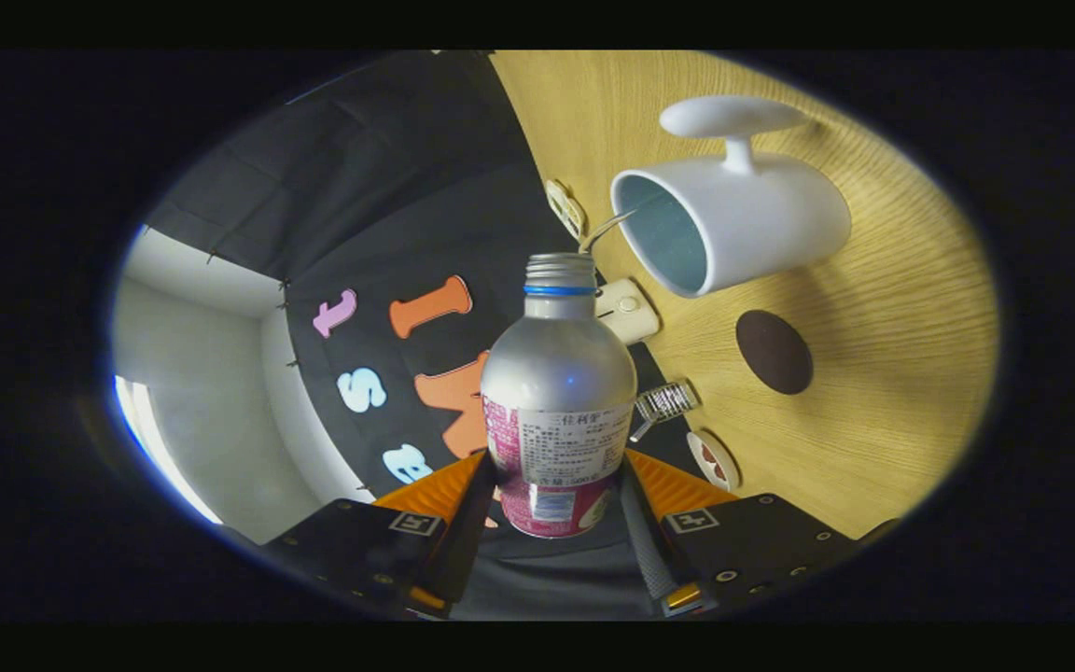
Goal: Take the bottle from table, then pour the juice into the cup, finally place the bottle on the coaster
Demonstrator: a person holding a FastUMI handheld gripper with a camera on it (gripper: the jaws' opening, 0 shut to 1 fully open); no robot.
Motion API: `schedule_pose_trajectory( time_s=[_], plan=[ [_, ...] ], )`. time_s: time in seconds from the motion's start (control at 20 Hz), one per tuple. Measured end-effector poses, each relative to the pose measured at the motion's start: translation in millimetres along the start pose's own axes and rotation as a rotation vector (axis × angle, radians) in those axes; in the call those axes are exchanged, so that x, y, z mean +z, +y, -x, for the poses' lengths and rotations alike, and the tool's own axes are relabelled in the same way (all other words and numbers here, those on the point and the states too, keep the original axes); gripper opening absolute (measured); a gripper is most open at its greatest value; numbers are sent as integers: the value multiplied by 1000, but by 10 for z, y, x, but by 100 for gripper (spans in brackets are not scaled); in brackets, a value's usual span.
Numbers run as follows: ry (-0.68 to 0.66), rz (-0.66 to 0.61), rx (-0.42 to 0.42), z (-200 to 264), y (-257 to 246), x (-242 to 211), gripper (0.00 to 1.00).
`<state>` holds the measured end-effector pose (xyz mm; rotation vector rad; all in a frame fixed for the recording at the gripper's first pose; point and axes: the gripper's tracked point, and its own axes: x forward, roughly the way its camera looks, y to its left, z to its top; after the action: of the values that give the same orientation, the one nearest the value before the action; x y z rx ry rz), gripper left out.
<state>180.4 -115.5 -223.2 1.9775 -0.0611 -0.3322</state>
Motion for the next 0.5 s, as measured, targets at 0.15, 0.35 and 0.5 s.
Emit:
schedule_pose_trajectory(
  time_s=[0.15, 0.35, 0.5],
  plan=[
    [5, -6, 0, -43, 39, -37, 72],
    [3, -26, -3, -18, 29, -24, 72],
    [7, -49, 8, -23, 56, -47, 72]
  ],
)
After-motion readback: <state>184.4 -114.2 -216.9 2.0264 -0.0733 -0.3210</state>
